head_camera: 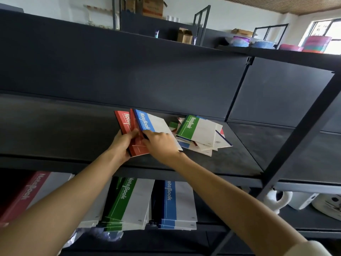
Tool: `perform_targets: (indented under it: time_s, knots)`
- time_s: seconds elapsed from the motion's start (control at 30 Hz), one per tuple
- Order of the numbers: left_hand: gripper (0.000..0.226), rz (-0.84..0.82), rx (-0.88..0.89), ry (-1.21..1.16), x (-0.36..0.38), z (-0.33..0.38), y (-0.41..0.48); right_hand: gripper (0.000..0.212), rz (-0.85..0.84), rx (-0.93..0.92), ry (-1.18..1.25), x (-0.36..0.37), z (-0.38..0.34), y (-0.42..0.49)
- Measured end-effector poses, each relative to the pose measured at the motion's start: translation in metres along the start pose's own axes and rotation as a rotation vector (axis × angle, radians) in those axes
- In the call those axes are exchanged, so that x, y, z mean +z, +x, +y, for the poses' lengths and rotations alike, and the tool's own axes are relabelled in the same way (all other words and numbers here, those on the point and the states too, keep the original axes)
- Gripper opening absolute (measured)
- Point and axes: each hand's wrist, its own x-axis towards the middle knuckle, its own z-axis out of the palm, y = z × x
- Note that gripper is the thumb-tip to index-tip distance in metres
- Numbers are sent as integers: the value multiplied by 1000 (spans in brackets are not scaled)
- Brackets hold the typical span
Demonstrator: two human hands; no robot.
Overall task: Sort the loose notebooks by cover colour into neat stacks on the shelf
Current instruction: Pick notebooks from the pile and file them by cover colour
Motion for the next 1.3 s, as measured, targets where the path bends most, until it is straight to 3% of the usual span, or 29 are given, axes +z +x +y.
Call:
perform_targets:
  time_s: [0.23, 0.4, 0.53, 0.67, 0.73, 0.8, 0.87, 1.03, 1.3]
  knots:
    - [41, 7, 59, 15, -39, 6, -33, 33, -26, 9, 396, -12, -29, -27]
    - [38, 33, 85, 52, -72, 9, -81, 30, 63, 69, 413, -7, -72, -51]
    - [38, 59, 84, 92, -113, 6, -125, 38, 89, 249, 435, -9, -116, -76]
    - [33, 24, 65, 129, -156, 2, -170, 48, 19, 632, 507, -4, -135, -106]
    - [32, -2, 55, 143, -174, -3, -192, 38, -26, 810, 753, -3, -143, -127]
    - [34, -19, 41, 156, -190, -10, -213, 24, -108, 965, 1156, -2, -154, -147]
    - [32, -39, 19, 183, -202, -14, -233, 11, -172, 1023, 1383, 1, -170, -167]
    - [29, -57, -46, 210, -222, -16, -256, 32, -136, 1079, 1344, 15, -199, -196]
    - [31, -63, -278, 210, -238, -40, -276, 34, -281, 1035, 1135, 25, -222, -228]
